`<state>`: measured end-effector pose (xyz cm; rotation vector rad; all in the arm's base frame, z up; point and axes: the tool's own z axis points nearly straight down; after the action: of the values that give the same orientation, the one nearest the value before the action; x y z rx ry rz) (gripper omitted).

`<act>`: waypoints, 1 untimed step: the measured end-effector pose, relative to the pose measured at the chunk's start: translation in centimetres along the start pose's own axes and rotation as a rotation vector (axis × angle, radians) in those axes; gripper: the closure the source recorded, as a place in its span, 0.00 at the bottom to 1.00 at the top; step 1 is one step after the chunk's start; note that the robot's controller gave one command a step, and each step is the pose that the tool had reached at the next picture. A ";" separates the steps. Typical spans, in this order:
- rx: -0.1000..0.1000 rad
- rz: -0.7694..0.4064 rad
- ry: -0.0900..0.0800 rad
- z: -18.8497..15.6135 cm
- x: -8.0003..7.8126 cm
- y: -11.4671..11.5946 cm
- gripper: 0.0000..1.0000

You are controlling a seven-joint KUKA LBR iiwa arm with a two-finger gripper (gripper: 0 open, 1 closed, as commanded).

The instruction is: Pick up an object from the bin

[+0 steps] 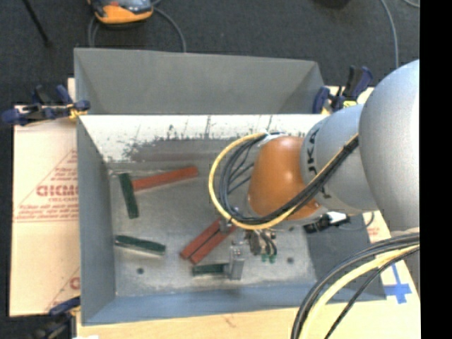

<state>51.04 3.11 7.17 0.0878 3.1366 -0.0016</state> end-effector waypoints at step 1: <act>-0.001 -0.002 -0.009 -0.4 -0.3 0.0 1.00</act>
Offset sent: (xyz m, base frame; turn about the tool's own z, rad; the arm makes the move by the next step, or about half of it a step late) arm 0.0000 0.0000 0.0000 0.0000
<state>51.35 3.11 7.53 0.0844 3.1275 -0.0007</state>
